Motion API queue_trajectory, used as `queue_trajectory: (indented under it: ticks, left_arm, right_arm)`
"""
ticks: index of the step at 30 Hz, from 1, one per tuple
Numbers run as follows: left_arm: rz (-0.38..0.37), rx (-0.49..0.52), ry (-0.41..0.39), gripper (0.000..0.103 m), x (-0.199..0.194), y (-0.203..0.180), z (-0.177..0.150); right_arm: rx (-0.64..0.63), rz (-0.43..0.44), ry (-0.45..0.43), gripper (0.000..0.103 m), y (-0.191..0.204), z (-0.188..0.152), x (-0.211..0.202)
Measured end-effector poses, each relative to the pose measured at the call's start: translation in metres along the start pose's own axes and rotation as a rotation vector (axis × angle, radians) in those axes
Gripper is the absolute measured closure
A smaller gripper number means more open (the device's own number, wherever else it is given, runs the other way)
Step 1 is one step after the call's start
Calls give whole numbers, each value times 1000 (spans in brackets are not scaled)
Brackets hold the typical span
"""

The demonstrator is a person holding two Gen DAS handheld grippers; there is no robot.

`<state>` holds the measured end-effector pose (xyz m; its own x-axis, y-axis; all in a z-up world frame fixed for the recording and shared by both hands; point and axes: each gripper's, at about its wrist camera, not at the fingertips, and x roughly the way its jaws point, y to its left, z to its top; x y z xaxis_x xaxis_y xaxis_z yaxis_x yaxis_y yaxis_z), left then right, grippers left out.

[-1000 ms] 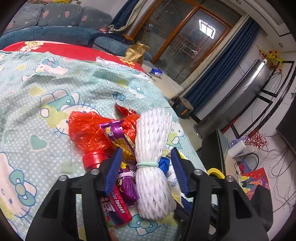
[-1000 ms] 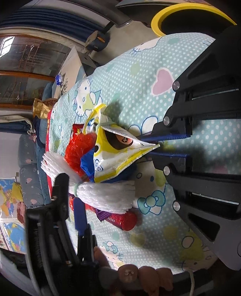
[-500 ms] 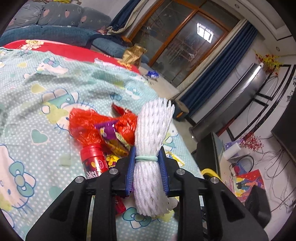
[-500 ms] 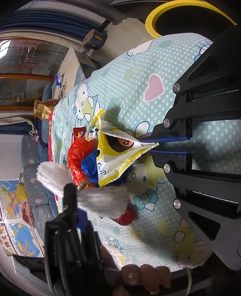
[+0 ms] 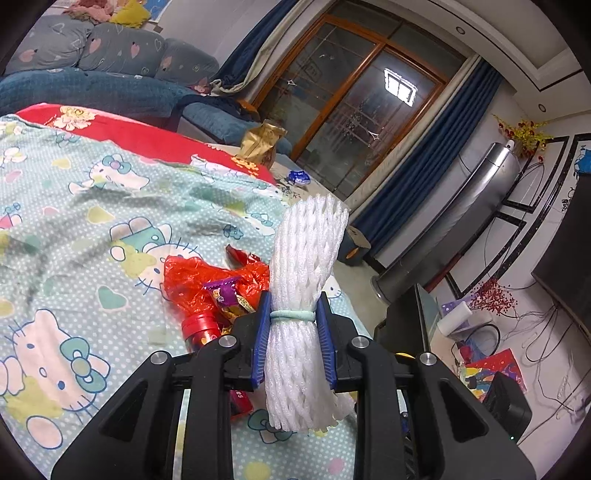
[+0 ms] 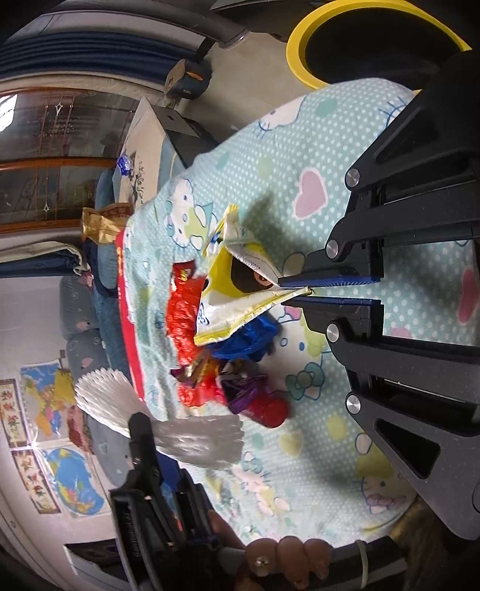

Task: Collect trash
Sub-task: 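Carry the white foam net and yellow wrapper over the yellow bin with both tools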

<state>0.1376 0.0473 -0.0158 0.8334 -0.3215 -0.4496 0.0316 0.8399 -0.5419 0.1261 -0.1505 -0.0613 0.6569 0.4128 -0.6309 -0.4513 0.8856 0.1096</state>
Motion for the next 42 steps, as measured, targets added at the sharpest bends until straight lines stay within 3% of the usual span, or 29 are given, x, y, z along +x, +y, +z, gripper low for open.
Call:
queue_trajectory:
  ticks: [14,42]
  left_arm:
    - [-45,66,-5,80,-9,-32,-4]
    - [-125,211,40,80,6,-95,-24]
  right_arm:
    - [25,20,-70,101,-10,12,-36]
    - [99,-88,-150,101,-66,11,-87]
